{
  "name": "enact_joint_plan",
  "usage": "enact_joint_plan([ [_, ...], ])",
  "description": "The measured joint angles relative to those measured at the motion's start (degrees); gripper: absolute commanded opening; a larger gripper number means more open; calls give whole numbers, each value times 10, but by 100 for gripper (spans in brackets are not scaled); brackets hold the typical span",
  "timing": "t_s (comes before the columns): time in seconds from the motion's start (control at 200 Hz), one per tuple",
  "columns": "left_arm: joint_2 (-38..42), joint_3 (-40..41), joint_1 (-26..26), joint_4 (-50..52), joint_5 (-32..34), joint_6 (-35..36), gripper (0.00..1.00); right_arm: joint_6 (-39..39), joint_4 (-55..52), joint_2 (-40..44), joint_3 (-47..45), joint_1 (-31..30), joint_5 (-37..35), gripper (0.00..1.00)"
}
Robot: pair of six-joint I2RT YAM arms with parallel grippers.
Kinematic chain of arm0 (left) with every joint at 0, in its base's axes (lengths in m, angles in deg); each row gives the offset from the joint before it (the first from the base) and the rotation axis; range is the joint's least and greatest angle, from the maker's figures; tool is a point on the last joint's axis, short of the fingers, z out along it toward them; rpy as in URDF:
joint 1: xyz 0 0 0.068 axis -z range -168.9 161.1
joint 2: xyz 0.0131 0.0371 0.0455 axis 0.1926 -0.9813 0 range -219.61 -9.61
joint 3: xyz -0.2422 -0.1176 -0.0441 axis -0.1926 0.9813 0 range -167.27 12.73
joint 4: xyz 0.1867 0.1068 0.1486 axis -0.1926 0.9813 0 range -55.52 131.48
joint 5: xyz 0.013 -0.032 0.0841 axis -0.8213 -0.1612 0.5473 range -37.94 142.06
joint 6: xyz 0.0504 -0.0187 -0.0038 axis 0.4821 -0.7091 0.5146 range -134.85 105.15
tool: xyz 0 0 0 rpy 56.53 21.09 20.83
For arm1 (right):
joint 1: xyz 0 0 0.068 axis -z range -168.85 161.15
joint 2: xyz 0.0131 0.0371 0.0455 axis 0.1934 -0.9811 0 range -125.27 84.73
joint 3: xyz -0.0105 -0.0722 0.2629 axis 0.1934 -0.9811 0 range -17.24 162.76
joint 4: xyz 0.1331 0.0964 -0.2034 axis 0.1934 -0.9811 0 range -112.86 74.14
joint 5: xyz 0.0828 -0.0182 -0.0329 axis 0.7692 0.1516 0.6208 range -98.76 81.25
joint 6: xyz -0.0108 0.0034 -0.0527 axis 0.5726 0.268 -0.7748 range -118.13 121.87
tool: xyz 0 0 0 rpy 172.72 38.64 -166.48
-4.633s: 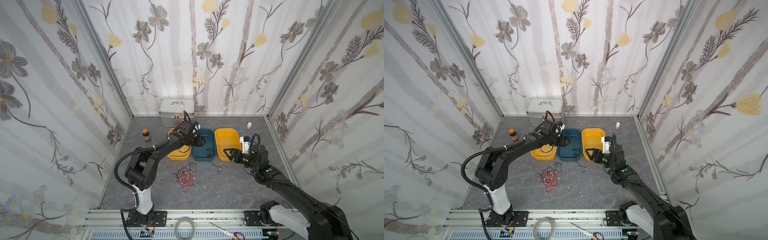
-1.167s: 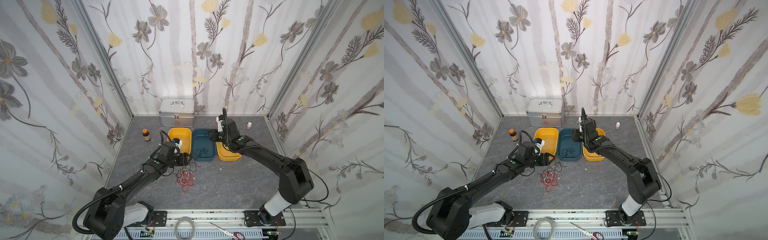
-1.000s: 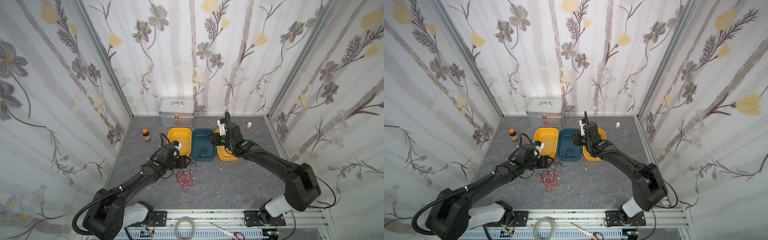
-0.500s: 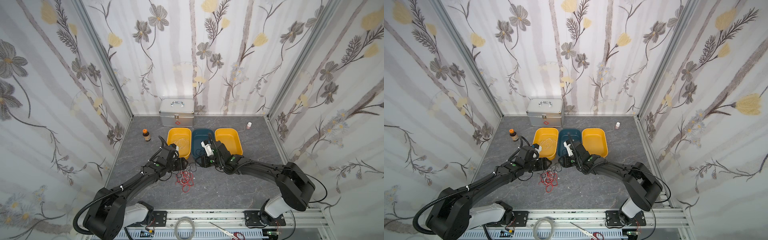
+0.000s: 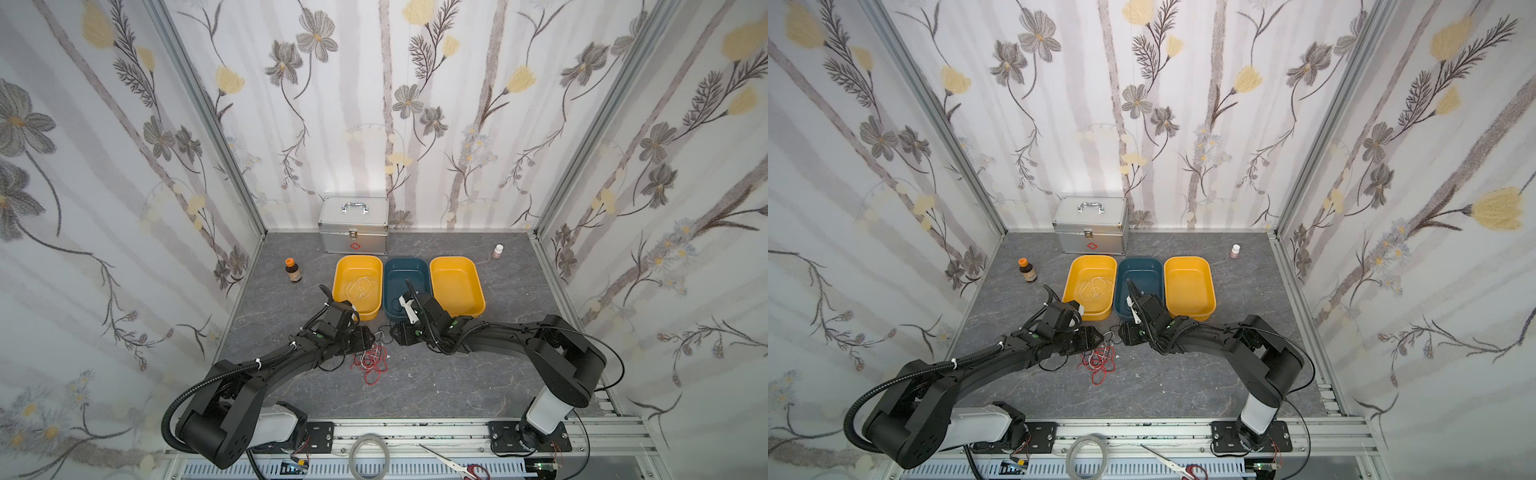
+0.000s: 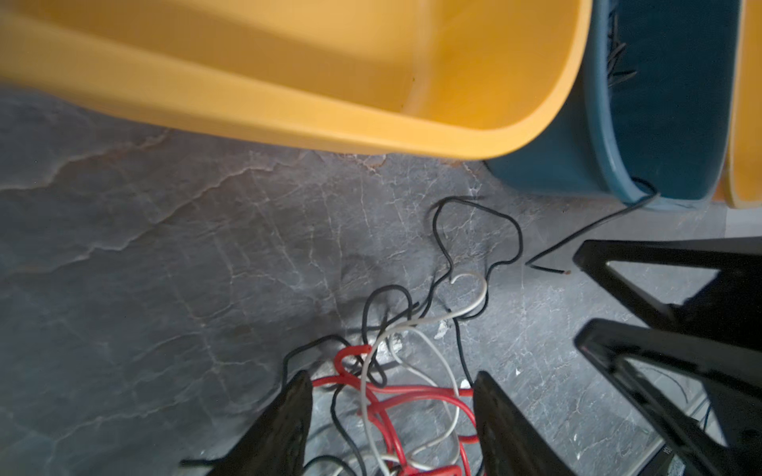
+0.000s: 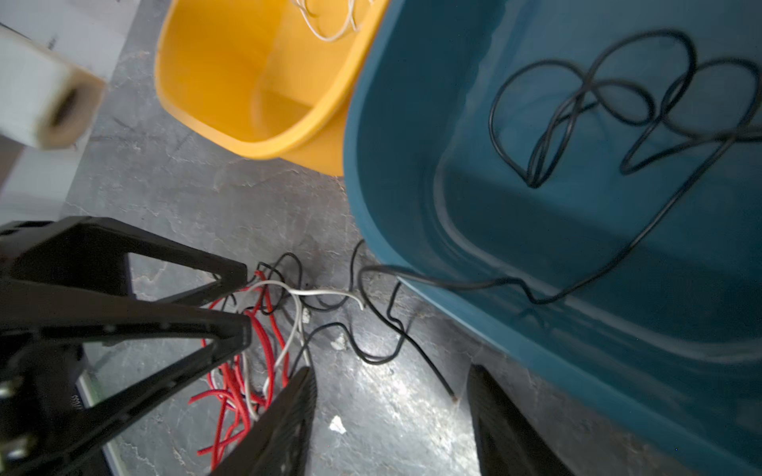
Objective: Untangle and sort cables by color
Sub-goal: Pick up the cable from the center of the table.
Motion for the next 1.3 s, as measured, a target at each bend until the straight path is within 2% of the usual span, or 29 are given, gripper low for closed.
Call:
enact_joint_plan([
  [0.135, 0, 0, 1, -7, 0, -1, 64, 5, 14, -6, -12, 0, 3, 55],
  [0.35, -2, 0, 1, -9, 0, -1, 64, 9, 35, -7, -14, 0, 16, 39],
  [0.52, 0, 2, 1, -10, 0, 0, 64, 11, 39, -12, -18, 0, 23, 33],
  [1.004, 0, 3, 1, -13, 0, 0, 64, 19, 50, -18, -22, 1, 30, 5],
  [1.299, 0, 3, 1, -13, 0, 3, 64, 19, 53, 29, -39, 2, 30, 1],
])
